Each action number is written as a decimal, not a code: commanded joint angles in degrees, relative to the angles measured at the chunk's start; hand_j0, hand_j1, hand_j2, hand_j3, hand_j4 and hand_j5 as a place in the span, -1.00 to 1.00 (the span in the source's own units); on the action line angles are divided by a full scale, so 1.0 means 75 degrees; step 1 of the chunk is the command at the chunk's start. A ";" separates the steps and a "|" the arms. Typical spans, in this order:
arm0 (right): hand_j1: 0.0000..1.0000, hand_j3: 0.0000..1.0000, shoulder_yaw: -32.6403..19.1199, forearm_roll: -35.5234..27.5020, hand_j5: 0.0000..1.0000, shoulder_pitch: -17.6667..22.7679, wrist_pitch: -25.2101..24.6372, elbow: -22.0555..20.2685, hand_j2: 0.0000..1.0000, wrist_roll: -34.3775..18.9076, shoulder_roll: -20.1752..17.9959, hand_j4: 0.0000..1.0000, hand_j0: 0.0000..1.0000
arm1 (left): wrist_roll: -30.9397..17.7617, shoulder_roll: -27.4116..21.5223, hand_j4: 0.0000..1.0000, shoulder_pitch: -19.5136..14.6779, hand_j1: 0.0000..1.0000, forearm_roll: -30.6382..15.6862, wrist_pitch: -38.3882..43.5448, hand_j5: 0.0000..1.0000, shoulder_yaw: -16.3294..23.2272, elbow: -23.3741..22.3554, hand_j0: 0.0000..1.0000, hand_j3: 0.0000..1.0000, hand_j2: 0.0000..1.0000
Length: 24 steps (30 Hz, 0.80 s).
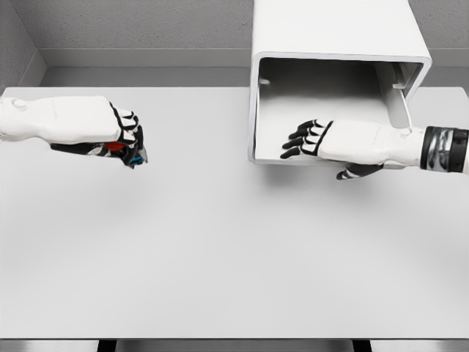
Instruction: Slide open multi-storey tabletop storage cabinets and put open load switch and slide close multi-storey tabletop storage cabinets
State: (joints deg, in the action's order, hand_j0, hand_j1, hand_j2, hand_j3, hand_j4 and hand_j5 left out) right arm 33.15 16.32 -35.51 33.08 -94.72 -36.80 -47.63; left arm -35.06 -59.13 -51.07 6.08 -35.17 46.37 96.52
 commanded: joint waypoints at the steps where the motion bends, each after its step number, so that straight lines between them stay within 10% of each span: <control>1: 1.00 1.00 -0.0025 -0.0044 1.00 0.0000 0.0256 -0.0086 1.00 0.0240 -0.0013 1.00 1.00 | 0.0008 0.0127 -0.29 0.0000 -0.29 -0.0120 0.0023 -0.29 -0.0007 0.0115 -0.29 -0.29 -0.29; 24: 1.00 1.00 -0.0717 -0.0536 1.00 0.0645 0.0256 -0.0660 1.00 0.0240 -0.0611 1.00 1.00 | 0.0008 0.1205 -0.28 -0.0996 -0.28 -0.0542 0.0023 -0.28 -0.0253 0.0349 -0.28 -0.28 -0.28</control>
State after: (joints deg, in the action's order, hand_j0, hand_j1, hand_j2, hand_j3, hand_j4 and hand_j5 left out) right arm 28.27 12.69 -30.59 35.18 -99.21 -35.05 -51.76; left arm -35.02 -50.78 -58.97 2.45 -35.19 45.21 99.10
